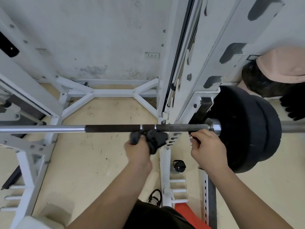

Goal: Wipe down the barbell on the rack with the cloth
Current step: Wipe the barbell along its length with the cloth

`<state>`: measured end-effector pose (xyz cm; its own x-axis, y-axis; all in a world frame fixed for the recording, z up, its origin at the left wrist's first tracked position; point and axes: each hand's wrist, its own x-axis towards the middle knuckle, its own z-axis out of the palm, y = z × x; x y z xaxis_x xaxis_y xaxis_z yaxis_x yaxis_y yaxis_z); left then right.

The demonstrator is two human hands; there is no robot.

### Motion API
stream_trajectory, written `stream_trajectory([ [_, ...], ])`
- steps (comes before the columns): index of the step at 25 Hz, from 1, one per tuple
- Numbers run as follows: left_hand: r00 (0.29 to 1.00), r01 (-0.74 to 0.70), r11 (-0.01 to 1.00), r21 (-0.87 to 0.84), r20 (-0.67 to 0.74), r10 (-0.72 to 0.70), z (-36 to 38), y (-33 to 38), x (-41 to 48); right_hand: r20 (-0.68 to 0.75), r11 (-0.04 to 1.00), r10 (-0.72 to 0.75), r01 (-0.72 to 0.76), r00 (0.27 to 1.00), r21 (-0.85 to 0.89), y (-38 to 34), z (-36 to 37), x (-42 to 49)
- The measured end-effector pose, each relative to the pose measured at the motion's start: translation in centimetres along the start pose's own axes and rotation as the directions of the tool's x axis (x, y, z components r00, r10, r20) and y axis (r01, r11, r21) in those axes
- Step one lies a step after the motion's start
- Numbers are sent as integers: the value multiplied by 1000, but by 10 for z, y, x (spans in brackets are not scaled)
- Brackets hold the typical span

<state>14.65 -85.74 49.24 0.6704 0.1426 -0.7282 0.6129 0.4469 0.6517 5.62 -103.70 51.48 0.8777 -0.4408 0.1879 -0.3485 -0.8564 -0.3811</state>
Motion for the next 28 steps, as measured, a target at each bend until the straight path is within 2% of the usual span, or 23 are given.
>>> stream_trajectory([
  [2, 999, -46, 999, 2, -13, 46, 5, 3, -9, 20, 1000, 3, -3, 1000, -4, 0, -1, 2],
  [3, 999, -37, 999, 33, 34, 36, 19, -2, -21, 32, 1000, -4, 5, 999, -7, 0, -2, 3],
  [5, 989, 37, 989, 143, 137, -56, 49, -22, -49, 60, 1000, -11, 12, 998, -3, 1, -7, 6],
  [7, 979, 5, 962, 274, 193, -60, 57, -29, -65, 97, 994, 30, -40, 995, 98, 5, -11, 11],
  [9, 964, -167, 922, 350, 252, 79, 48, -17, -68, 117, 944, 111, -141, 987, 297, 12, -17, 12],
  [11, 883, -429, 823, 373, 364, 296, 40, 11, -75, 88, 903, 182, -202, 979, 379, 19, -16, 12],
  [12, 796, -576, 717, 393, 469, 383, 43, 20, -74, 84, 895, 215, -231, 973, 381, 21, -13, 10],
  [13, 677, -725, 525, 445, 601, 425, 49, 29, -74, 94, 882, 250, -267, 964, 387, 21, -11, 7],
  [14, 545, -839, 252, 483, 743, 389, 56, 32, -68, 105, 867, 280, -298, 954, 400, 19, -10, 3],
  [15, 418, -895, -51, 442, 874, 247, 66, 31, -64, 110, 850, 305, -323, 946, 416, 16, -10, -2],
  [16, 333, -894, -292, 341, 940, 77, 77, 27, -59, 108, 830, 335, -348, 936, 435, 13, -13, -4],
  [17, 299, -871, -423, 250, 953, -54, 91, 19, -58, 122, 804, 379, -392, 917, 447, 12, -17, -4],
  [18, 266, -862, -474, 179, 956, -123, 104, 11, -60, 164, 759, 442, -465, 882, 454, 13, -22, -4],
  [20, 186, -878, -472, 80, 965, -184, 129, -5, -72, 324, 613, 564, -648, 759, 452, 22, -27, 0],
  [22, 197, -862, -500, 83, 964, -179, 139, -15, -81, 448, 557, 584, -736, 677, 385, 27, -30, 3],
  [25, 279, -804, -565, 185, 956, -84, 115, -14, -68, 519, 595, 531, -731, 670, 335, 17, -38, 9],
  [26, 304, -800, -554, 231, 952, -42, 101, -9, -62, 520, 647, 507, -702, 687, 297, 10, -44, 13],
  [28, 366, -803, -497, 329, 930, 25, 77, 9, -48, 488, 825, 444, -555, 752, 104, -6, -56, 18],
])
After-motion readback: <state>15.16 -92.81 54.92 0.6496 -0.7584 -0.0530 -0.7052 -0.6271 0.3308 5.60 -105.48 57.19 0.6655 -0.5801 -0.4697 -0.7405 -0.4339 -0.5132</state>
